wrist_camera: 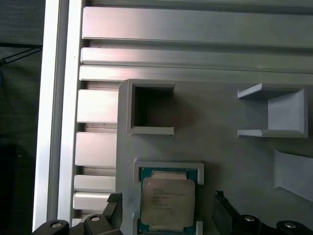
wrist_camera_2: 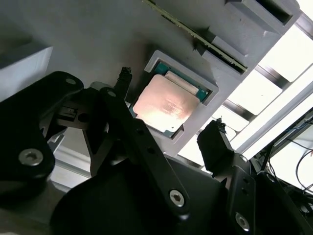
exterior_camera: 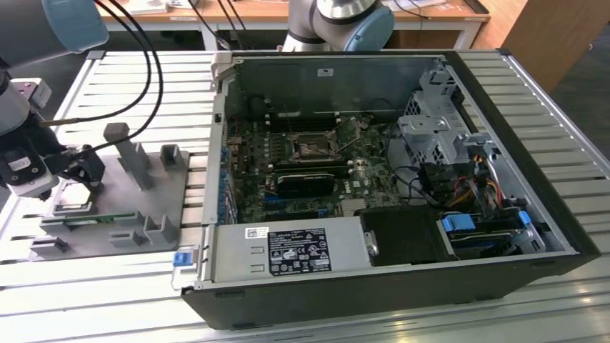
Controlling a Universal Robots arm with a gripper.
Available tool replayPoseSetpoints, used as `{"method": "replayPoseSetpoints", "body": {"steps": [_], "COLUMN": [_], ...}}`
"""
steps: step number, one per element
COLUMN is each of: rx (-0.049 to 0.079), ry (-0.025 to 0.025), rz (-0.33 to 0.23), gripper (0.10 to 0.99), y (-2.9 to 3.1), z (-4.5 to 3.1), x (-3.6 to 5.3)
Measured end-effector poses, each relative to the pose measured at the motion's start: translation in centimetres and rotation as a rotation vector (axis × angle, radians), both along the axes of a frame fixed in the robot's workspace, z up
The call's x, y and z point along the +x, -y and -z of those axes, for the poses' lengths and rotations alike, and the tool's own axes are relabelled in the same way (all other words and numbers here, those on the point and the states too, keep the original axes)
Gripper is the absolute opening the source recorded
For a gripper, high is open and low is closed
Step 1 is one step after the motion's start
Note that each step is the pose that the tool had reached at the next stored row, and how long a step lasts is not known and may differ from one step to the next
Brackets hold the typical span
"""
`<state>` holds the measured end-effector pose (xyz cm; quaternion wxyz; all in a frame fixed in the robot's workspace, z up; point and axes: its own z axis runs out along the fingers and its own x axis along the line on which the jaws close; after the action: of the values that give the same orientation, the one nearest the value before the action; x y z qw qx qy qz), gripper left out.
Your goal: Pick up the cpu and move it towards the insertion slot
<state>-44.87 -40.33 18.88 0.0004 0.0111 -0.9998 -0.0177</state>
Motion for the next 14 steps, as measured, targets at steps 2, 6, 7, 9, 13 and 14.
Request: {"method": "replayPoseSetpoints", "body": {"steps": [2,6,7,9,13,14], "rx": [0.0,0.0,0.0,0.0,0.0,0.0], "ry": [0.0,-0.0002,-0.0001,-0.0001,-0.0001,-0.0001], "rz": [0.002,0.004,0.004,0.004,0.004,0.004], "gripper": [0.82,0.808,0.737,0.737,0.722,0.722], "y": [0.0,-0.03,-0.03,-0.06,-0.08,-0.09], "z": [0.16,0.34,0.37,0.44,0.56,0.59], "x": [0.0,0.0,0.0,0.0,0.0,0.0]}}
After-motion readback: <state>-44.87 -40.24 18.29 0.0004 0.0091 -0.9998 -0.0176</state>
